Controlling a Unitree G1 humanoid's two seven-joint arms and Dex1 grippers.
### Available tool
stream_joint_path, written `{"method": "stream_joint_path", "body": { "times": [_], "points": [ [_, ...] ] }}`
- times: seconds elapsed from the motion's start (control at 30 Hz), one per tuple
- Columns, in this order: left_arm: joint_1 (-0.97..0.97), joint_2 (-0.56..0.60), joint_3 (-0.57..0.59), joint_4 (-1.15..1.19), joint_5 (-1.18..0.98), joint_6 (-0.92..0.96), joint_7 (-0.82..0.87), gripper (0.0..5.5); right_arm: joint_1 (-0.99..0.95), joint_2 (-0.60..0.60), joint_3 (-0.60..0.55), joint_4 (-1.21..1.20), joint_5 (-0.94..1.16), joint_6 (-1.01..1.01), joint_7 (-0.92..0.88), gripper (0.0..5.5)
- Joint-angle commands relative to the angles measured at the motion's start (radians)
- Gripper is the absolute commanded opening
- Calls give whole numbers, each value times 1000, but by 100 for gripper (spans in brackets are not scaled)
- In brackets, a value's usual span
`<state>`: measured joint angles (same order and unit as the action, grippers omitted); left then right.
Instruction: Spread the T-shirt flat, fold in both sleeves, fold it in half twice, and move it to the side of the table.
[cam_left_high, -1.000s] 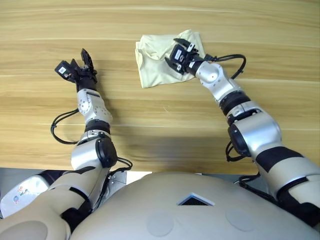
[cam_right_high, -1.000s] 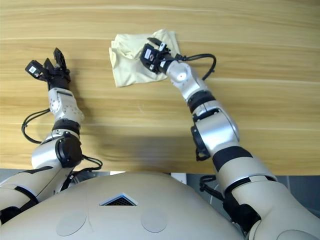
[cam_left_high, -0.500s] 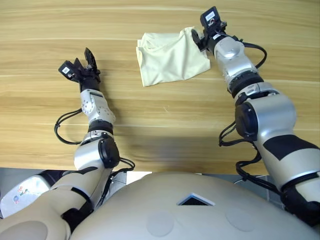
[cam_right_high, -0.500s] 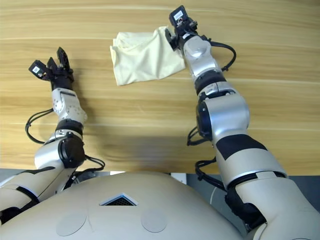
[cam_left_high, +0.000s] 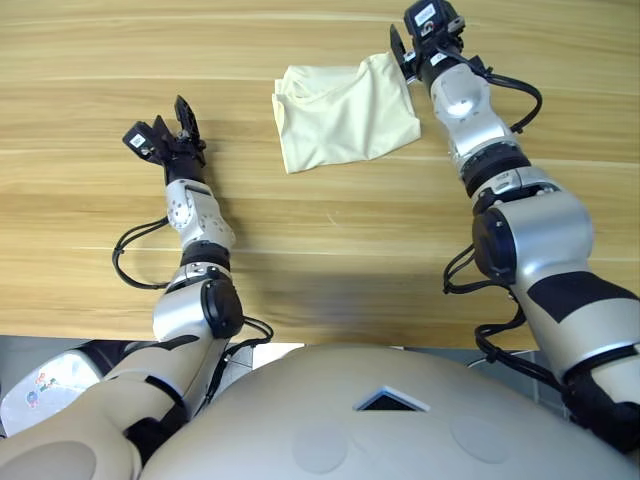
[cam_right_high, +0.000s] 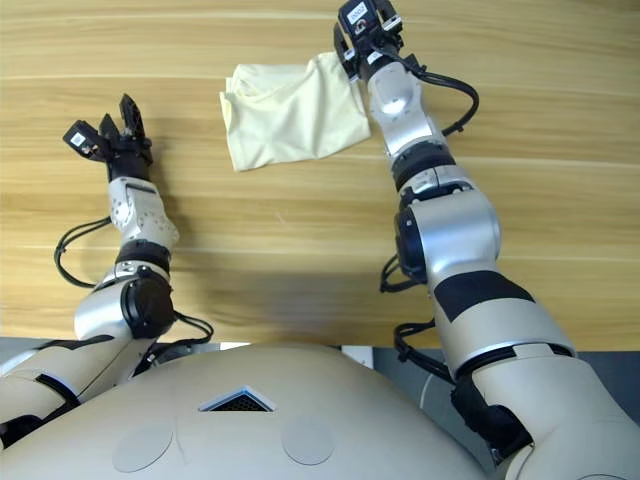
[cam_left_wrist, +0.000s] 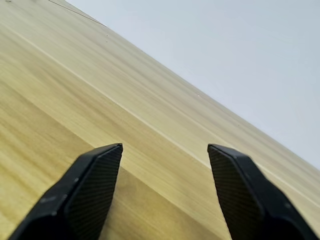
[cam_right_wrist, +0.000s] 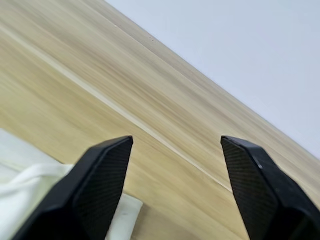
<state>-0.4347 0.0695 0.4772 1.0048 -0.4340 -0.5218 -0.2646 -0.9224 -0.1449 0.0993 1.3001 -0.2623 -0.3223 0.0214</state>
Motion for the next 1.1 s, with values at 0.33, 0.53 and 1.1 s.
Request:
{"method": "stream_joint_path", "body": {
  "times": [0.33,0.53,1.1],
  "points": [
    [49,-54,-28,-78,18,28,34,318,143,-21,69,65,-76,209,75,326],
    [60,-62,-32,-108,14,42,39,318,273,-2,-18,45,30,244,126,326],
    [203,-16,6,-259,-15,85,34,318,1543,-129,109,-1723,98,395,239,326]
  ]
}}
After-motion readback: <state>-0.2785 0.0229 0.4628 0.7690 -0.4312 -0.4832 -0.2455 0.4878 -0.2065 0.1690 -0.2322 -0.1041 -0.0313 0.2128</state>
